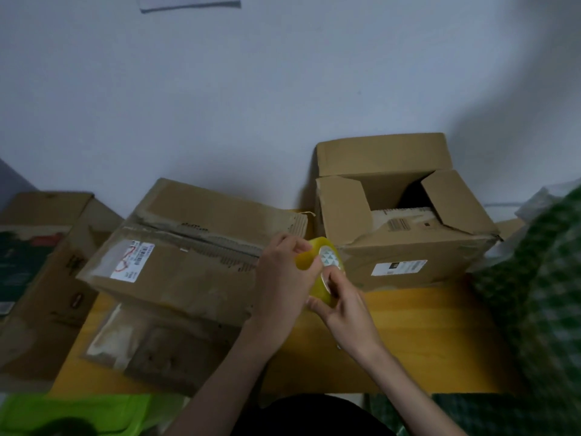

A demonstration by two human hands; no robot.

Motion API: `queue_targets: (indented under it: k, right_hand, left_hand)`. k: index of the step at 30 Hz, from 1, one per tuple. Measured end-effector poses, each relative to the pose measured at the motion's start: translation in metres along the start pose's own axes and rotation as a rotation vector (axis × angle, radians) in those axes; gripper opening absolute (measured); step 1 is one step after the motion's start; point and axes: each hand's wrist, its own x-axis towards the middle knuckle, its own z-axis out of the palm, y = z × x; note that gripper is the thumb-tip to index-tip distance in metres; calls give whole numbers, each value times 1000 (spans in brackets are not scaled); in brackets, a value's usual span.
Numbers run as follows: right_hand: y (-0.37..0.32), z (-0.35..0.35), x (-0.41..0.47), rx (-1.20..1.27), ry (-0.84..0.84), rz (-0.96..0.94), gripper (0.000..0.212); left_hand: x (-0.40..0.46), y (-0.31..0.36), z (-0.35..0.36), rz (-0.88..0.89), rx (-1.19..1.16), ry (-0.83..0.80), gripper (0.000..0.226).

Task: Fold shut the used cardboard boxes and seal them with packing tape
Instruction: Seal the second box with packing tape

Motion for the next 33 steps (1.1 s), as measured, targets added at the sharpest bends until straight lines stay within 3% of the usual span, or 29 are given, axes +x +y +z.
queue_targets:
  k: [5,23,26,33]
  right_hand:
    - [-5,3,0,-25,9,-38,43]
    - [2,-4,-9,111,-12,-47,25]
    - [2,-8,-6,100,-15,-44,25]
    - [0,-12,-3,85,-11,-46,29]
  left_hand:
    - [-4,-1,-1,6,-8,-7,18]
    - [-26,-5,9,161,10,120,13]
    - [-21,-6,7,149,-25,111,34]
    - [-21,-3,4,171,-57,143,37]
